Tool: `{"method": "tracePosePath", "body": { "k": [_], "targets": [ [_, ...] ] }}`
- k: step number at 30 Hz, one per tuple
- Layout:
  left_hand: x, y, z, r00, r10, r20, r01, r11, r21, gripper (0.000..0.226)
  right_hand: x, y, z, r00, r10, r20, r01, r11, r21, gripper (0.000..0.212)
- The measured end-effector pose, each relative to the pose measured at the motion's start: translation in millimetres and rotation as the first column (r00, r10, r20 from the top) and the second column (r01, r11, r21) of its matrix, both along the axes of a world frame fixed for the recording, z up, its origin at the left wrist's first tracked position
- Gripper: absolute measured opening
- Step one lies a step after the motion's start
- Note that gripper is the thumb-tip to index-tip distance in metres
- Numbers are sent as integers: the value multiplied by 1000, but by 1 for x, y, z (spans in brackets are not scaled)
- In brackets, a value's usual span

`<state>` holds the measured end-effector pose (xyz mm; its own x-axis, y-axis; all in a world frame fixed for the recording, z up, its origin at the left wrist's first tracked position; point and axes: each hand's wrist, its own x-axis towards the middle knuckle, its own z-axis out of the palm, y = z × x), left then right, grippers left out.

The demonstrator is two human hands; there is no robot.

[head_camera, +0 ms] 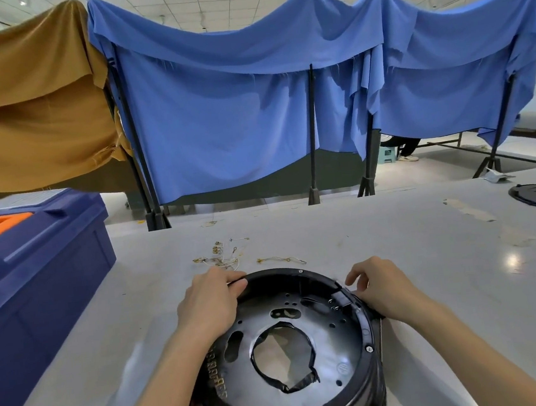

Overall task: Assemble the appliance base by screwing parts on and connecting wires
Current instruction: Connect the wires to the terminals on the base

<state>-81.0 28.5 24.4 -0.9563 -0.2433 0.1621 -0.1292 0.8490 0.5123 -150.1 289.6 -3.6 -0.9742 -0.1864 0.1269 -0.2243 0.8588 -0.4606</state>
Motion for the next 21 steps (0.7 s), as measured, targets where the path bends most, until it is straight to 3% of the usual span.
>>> {"method": "tracePosePath", "body": {
  "k": [10, 12, 15, 21],
  "targets": [
    [-7, -13, -1, 997, -82, 6, 82, 997, 10, 31, -1, 0, -2, 1000, -19, -14, 18, 998, -58, 11],
    [-7, -18, -2, 995, -100, -21, 102, 981, 162, 30, -1, -1, 2, 998, -37, -46, 32, 993, -115, 4],
    [-4, -31, -4, 987, -150, -61, 162, 888, 430, 25, -4, -8, 9, 995, -56, -84, 36, 973, -227, 12],
    [-4, -41, -13, 976, -146, -161, 204, 869, 450, 22, -31, -42, 18, 994, 67, -80, -83, 973, -217, 12]
  ]
}}
